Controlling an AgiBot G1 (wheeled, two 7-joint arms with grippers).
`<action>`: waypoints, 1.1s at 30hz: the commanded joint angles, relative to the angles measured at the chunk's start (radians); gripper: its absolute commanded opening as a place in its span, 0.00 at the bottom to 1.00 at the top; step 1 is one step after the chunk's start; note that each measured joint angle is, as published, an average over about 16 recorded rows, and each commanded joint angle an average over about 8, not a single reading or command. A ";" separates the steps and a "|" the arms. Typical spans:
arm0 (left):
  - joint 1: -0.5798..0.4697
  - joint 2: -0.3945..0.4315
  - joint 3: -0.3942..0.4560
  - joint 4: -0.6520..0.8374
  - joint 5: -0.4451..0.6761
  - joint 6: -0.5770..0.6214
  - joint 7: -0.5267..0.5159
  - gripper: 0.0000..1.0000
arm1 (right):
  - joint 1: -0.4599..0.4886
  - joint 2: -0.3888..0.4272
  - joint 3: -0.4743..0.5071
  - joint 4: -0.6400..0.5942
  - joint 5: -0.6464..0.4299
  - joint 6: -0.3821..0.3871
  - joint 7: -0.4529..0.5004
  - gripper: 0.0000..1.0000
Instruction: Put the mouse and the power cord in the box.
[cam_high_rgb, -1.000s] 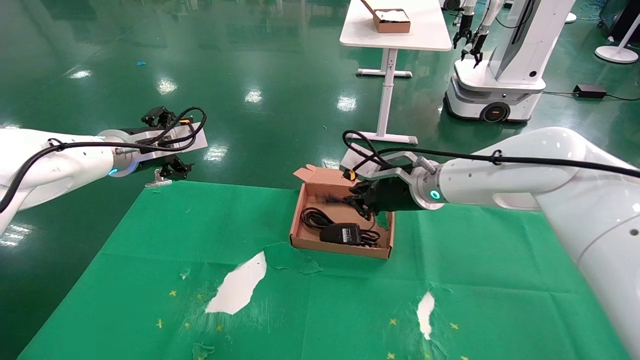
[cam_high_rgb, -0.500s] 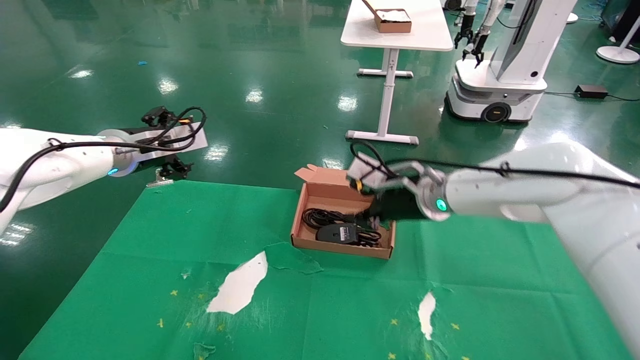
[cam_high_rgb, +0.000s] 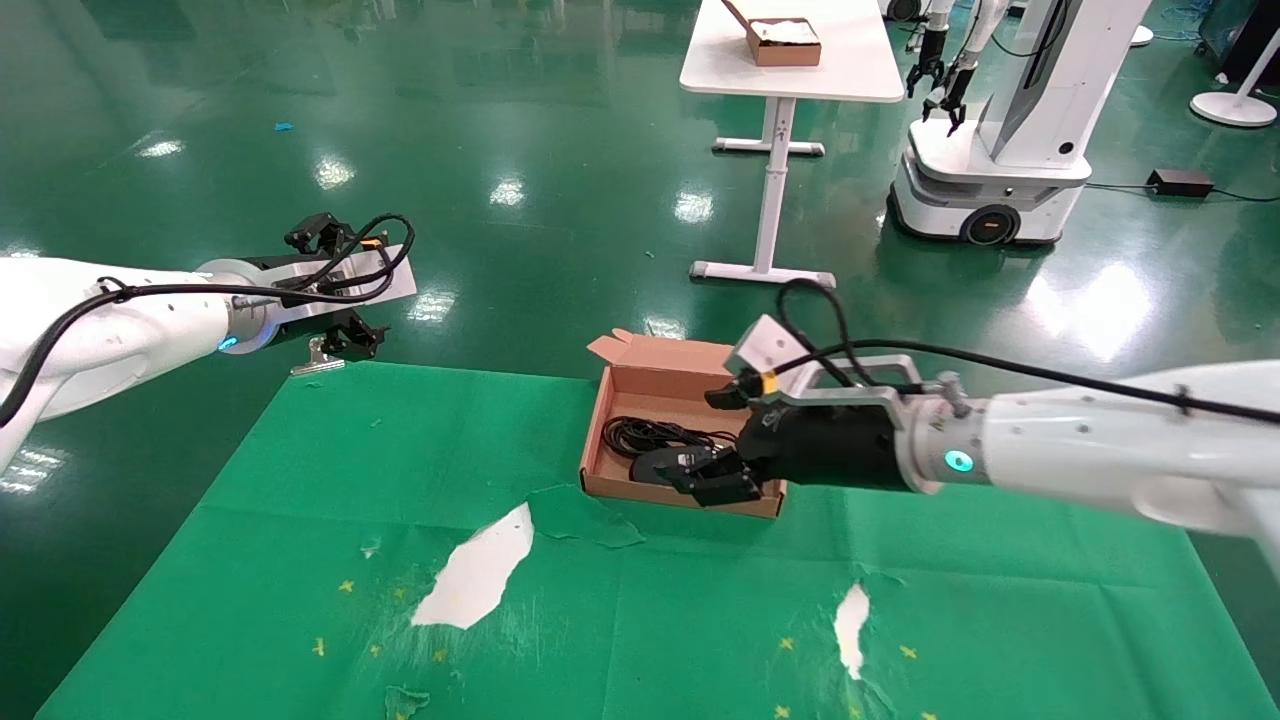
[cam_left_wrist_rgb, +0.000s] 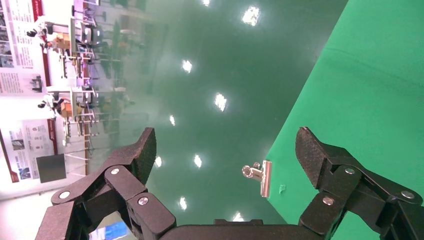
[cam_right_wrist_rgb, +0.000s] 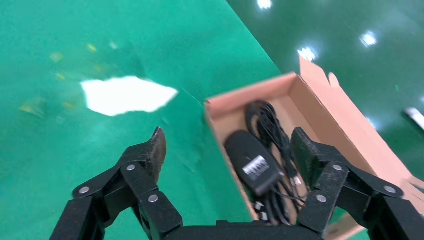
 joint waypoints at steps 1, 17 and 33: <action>-0.002 0.002 0.003 0.003 0.002 -0.003 0.001 1.00 | -0.023 0.026 0.017 0.031 0.034 -0.021 -0.002 1.00; 0.160 -0.138 -0.176 -0.249 -0.140 0.211 -0.117 1.00 | -0.205 0.228 0.156 0.279 0.308 -0.190 -0.016 1.00; 0.371 -0.321 -0.409 -0.578 -0.326 0.491 -0.272 1.00 | -0.387 0.431 0.295 0.527 0.582 -0.359 -0.031 1.00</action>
